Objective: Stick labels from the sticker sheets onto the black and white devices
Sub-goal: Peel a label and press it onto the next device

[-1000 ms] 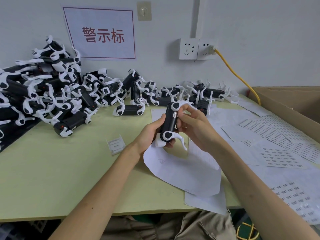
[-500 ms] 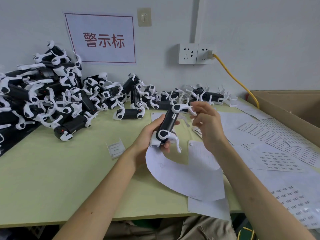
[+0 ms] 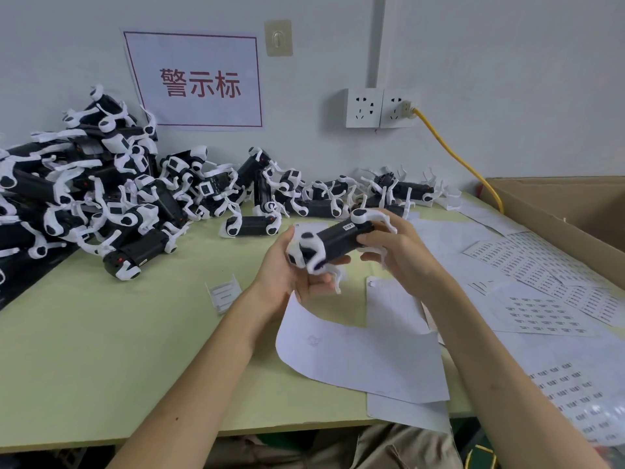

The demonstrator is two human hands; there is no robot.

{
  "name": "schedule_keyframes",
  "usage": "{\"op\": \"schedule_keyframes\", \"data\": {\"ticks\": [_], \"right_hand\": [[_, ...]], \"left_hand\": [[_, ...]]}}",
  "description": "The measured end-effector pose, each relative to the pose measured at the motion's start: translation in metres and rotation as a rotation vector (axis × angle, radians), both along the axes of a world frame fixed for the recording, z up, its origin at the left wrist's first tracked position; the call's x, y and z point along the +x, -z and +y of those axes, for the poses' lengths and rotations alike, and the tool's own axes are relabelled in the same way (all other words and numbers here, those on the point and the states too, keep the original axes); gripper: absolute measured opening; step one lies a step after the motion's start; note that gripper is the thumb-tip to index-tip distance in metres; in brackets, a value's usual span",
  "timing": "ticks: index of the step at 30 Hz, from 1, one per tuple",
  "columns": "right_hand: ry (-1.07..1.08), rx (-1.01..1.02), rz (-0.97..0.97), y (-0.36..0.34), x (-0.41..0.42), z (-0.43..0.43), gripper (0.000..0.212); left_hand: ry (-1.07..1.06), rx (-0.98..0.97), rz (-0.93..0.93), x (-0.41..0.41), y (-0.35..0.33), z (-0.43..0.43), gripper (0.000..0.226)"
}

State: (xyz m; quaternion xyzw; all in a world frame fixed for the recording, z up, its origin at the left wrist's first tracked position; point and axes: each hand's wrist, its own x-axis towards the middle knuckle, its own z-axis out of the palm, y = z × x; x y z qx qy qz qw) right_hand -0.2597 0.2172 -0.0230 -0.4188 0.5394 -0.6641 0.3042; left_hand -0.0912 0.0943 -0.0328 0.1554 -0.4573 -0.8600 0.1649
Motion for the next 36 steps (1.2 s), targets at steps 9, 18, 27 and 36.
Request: {"op": "schedule_keyframes", "data": {"ticks": [9,18,27,36], "right_hand": [[-0.031,0.118,-0.009,0.005,0.006,-0.004,0.027],[0.448,-0.174,0.424,0.014,0.028,-0.012,0.032],[0.584,-0.342,0.619,0.020,0.041,-0.013,0.044],[0.585,-0.376,0.940,0.030,0.048,-0.018,0.033]], "left_hand": [[-0.234,-0.041,-0.013,-0.001,-0.002,-0.003,0.036],[-0.134,0.106,0.090,0.000,0.000,-0.002,0.024],[0.042,0.133,0.223,0.001,0.002,-0.007,0.066],[-0.091,-0.143,0.172,-0.003,0.004,0.006,0.026]]}}
